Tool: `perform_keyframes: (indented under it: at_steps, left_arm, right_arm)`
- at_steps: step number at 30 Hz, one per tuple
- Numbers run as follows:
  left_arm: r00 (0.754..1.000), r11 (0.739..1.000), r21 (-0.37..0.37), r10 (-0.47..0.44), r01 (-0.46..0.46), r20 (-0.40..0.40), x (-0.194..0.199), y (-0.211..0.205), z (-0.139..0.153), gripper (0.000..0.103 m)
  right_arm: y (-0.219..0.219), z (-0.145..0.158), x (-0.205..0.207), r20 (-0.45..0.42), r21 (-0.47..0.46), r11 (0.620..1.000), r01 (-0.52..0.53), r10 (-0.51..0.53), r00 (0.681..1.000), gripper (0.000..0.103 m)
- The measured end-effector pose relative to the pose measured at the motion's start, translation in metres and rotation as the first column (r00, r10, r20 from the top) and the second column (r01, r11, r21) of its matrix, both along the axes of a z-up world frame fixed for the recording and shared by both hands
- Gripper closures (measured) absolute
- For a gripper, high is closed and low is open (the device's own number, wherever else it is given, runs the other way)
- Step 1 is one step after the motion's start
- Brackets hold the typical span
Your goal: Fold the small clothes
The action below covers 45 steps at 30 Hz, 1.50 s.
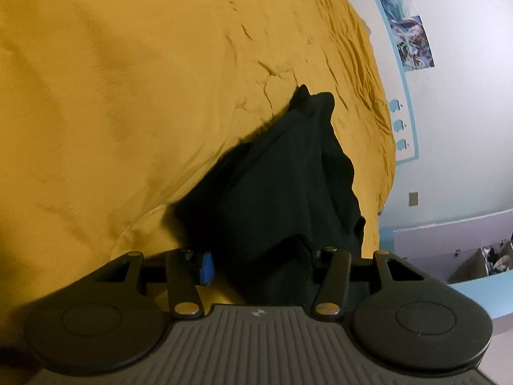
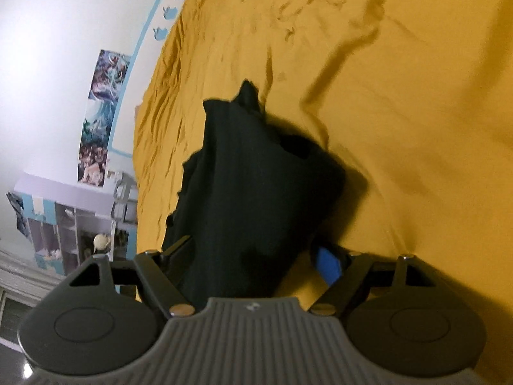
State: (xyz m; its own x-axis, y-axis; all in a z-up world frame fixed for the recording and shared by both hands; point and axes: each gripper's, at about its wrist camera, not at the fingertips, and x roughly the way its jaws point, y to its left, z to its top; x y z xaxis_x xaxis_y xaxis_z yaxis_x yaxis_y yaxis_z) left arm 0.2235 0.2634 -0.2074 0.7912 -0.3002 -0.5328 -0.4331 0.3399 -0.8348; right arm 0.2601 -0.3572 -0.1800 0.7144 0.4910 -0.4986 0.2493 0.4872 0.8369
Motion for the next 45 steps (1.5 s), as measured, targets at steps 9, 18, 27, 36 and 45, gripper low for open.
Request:
perform_keyframes:
  at_steps: [9,18,27,36,45]
  left_arm:
    - [0.999,0.997,-0.068,0.032,-0.029,0.042,0.022,0.003,-0.005,0.083]
    - [0.996,0.997,0.070,-0.028,0.022,0.090,0.030,-0.005,0.043,0.093]
    - [0.973,0.987,0.130,-0.117,0.092,0.199,-0.027,-0.029,0.114,0.096]
    - [0.987,0.985,0.068,-0.155,0.158,-0.041,-0.143,-0.050,0.050,0.089]
    - [0.983,0.888,0.422,-0.172,0.185,-0.069,-0.159,-0.016,0.132,0.078]
  right_arm:
    - [0.025,-0.004,0.037,-0.005,-0.161,0.986,0.031,-0.032,0.999,0.066]
    - [0.027,0.033,0.051,0.021,-0.201,0.980,-0.013,0.018,1.000,0.095]
    - [0.013,0.107,0.002,0.122,-0.240,0.970,-0.050,0.081,0.989,0.096]
    - [-0.047,0.059,-0.117,-0.030,-0.235,0.968,-0.085,0.080,0.996,0.085]
    - [-0.120,0.088,-0.166,0.056,-0.342,0.936,0.089,-0.074,0.996,0.051]
